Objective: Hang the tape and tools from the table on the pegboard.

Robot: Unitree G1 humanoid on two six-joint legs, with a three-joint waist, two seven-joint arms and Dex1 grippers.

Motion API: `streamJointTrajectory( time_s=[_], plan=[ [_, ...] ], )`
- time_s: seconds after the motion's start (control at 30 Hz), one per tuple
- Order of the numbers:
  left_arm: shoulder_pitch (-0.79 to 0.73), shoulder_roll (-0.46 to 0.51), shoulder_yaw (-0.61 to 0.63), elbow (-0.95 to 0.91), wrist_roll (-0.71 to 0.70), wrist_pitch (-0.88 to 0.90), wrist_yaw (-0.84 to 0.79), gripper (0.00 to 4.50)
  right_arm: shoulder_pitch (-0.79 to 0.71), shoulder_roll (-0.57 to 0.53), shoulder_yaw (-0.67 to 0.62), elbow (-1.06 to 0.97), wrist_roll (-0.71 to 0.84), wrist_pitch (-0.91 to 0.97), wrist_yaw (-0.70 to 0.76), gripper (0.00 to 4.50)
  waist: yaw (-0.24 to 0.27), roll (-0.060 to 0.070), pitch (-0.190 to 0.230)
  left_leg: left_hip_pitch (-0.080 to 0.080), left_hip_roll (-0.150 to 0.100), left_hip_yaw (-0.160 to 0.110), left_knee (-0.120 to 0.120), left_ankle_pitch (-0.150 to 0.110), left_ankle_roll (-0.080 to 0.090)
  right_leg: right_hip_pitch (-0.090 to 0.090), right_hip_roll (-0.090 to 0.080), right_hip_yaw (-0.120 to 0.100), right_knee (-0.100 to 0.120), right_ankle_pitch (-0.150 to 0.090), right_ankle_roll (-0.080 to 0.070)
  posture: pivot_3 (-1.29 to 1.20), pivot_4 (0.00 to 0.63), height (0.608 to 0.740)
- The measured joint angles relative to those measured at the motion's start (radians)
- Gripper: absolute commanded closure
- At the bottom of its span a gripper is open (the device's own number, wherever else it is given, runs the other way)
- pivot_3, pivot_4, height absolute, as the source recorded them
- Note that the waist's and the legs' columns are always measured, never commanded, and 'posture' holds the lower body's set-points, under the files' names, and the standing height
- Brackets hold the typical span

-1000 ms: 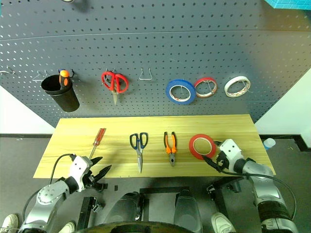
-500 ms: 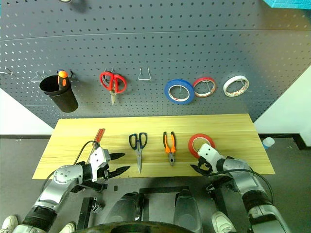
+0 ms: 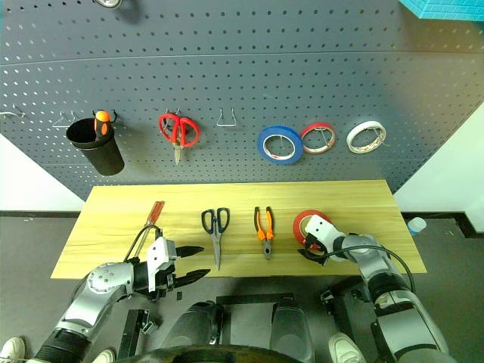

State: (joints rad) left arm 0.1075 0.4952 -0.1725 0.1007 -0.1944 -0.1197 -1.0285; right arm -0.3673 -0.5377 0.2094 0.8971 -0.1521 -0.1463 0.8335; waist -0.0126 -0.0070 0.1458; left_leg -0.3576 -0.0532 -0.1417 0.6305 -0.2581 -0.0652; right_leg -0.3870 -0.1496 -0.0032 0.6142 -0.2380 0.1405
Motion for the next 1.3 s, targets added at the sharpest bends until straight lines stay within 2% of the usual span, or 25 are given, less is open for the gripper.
streamJointTrajectory(
  time_s=[0.17, 0.23, 0.27, 0.47, 0.6, 0.7, 0.8, 0.9, 1.1, 1.3],
  plan=[
    [-0.004, 0.006, -0.002, -0.007, -0.004, 0.003, -0.012, 1.51, 0.000, -0.002, 0.002, -0.006, 0.001, 0.055, 0.052, 3.02, 0.000, -0.006, -0.005, 0.000, 0.000, 0.000, 0.000, 0.000, 0.000, 0.000, 0.000, 0.000, 0.000, 0.000, 0.000, 0.00, 0.089, 0.729],
    [-0.008, 0.006, -0.005, -0.008, -0.004, 0.003, -0.015, 1.51, 0.005, -0.003, 0.000, -0.017, 0.001, 0.074, 0.059, 3.65, 0.000, -0.007, -0.007, 0.000, 0.000, 0.000, 0.000, 0.000, 0.000, 0.000, 0.000, 0.000, 0.000, 0.000, 0.000, -0.01, 0.087, 0.729],
    [-0.010, 0.007, -0.006, -0.008, -0.004, 0.003, -0.017, 1.51, 0.007, -0.004, -0.001, -0.023, 0.001, 0.081, 0.061, 3.82, 0.000, -0.007, -0.008, 0.000, 0.000, 0.000, 0.000, 0.000, 0.000, 0.000, 0.000, 0.000, 0.000, 0.000, 0.000, -0.01, 0.087, 0.729],
    [-0.049, 0.008, -0.010, -0.006, 0.020, -0.015, -0.004, 1.51, 0.046, -0.012, -0.013, -0.092, 0.007, 0.122, 0.045, 3.82, 0.002, -0.008, -0.009, 0.000, 0.000, 0.000, -0.001, 0.000, 0.000, 0.000, 0.000, 0.000, -0.001, 0.000, 0.000, -0.02, 0.089, 0.729],
    [-0.063, -0.007, -0.002, 0.007, 0.058, -0.087, 0.067, 1.51, 0.161, -0.051, -0.031, -0.242, -0.008, 0.093, -0.045, 3.82, 0.005, -0.006, -0.008, -0.003, 0.000, 0.000, -0.001, 0.000, 0.000, -0.003, -0.001, 0.000, -0.001, 0.000, 0.001, -0.02, 0.101, 0.729],
    [-0.065, -0.028, 0.032, 0.008, 0.061, -0.146, 0.122, 1.51, 0.255, -0.111, -0.028, -0.375, -0.122, -0.012, -0.224, 3.82, 0.002, -0.002, -0.006, -0.011, -0.001, 0.001, 0.000, 0.000, 0.000, -0.011, -0.001, 0.001, 0.000, 0.001, 0.002, -0.02, 0.106, 0.729],
    [-0.083, -0.068, 0.079, -0.048, -0.007, -0.160, 0.158, 1.51, 0.333, -0.214, -0.015, -0.496, -0.346, -0.167, -0.511, 3.82, 0.003, -0.001, -0.005, -0.015, -0.001, 0.002, 0.001, 0.000, 0.000, -0.016, -0.001, 0.002, 0.001, 0.002, 0.004, -0.03, 0.108, 0.729],
    [-0.128, -0.079, 0.091, -0.124, -0.071, -0.152, 0.158, 1.51, 0.352, -0.247, -0.011, -0.546, -0.494, -0.237, -0.732, 3.82, 0.002, -0.002, -0.005, -0.015, -0.001, 0.002, 0.001, 0.000, 0.000, -0.015, -0.001, 0.002, 0.001, 0.001, 0.002, -0.04, 0.107, 0.729],
    [-0.180, -0.086, 0.065, -0.161, -0.112, -0.083, 0.122, 1.51, 0.331, -0.275, -0.025, -0.592, -0.614, -0.266, -0.950, 3.82, -0.002, -0.002, -0.005, -0.016, -0.001, 0.003, 0.001, 0.000, 0.000, -0.015, -0.001, 0.003, -0.001, 0.001, 0.000, -0.05, 0.102, 0.729],
    [-0.240, -0.137, 0.031, -0.113, -0.129, -0.035, 0.093, 1.51, 0.171, -0.307, -0.029, -0.619, -0.617, -0.311, -0.936, 3.82, -0.004, -0.002, -0.005, -0.014, -0.001, 0.003, 0.001, 0.000, 0.000, -0.013, 0.000, 0.003, -0.001, 0.001, 0.000, -0.06, 0.091, 0.729]
  ],
)
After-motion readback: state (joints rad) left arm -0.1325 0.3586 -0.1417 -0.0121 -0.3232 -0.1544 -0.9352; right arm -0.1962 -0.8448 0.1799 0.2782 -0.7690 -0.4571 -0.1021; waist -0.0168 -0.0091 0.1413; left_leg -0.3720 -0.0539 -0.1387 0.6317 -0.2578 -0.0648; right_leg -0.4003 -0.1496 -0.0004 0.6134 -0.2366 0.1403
